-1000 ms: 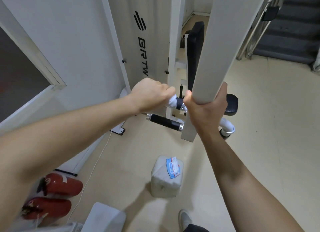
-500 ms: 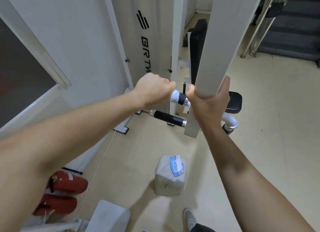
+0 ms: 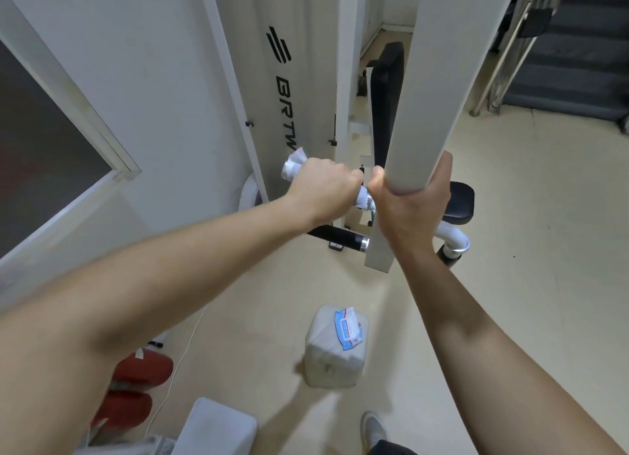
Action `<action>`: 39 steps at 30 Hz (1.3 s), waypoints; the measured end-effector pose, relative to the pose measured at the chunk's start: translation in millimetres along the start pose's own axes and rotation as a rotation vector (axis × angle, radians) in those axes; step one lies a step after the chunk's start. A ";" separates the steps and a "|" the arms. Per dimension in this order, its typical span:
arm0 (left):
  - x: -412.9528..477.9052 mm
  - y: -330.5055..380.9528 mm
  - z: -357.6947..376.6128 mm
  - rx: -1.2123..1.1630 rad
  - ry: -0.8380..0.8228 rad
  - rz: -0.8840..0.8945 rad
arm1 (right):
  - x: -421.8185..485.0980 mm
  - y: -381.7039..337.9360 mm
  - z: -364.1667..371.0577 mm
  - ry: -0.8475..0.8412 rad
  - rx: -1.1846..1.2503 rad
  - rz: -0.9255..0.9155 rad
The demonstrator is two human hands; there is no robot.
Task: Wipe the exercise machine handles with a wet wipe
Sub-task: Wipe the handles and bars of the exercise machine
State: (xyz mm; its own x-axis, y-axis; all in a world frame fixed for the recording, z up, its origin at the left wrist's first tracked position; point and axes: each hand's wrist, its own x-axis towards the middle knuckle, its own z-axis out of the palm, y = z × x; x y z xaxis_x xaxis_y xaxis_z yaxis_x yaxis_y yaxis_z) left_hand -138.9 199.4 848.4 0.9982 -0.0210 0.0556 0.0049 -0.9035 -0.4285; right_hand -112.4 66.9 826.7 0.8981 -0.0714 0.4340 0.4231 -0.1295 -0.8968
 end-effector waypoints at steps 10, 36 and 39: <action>42.4 -10.3 -25.9 -0.479 -0.685 0.036 | 4.8 3.4 -2.6 -0.023 -0.016 -0.013; 40.3 -19.8 -15.4 -0.884 -0.904 0.067 | -6.4 -0.3 -4.8 -0.088 -0.041 0.011; 31.0 -24.0 -9.6 -0.550 -0.596 0.120 | -5.8 0.4 -9.5 -0.100 -0.026 0.006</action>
State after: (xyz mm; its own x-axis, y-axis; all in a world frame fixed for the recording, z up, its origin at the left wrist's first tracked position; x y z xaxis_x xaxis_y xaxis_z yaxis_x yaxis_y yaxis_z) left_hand -108.7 216.4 869.1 0.8547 -0.0396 -0.5176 0.0214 -0.9936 0.1112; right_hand -118.6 57.9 824.7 0.9086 0.0265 0.4169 0.4157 -0.1550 -0.8962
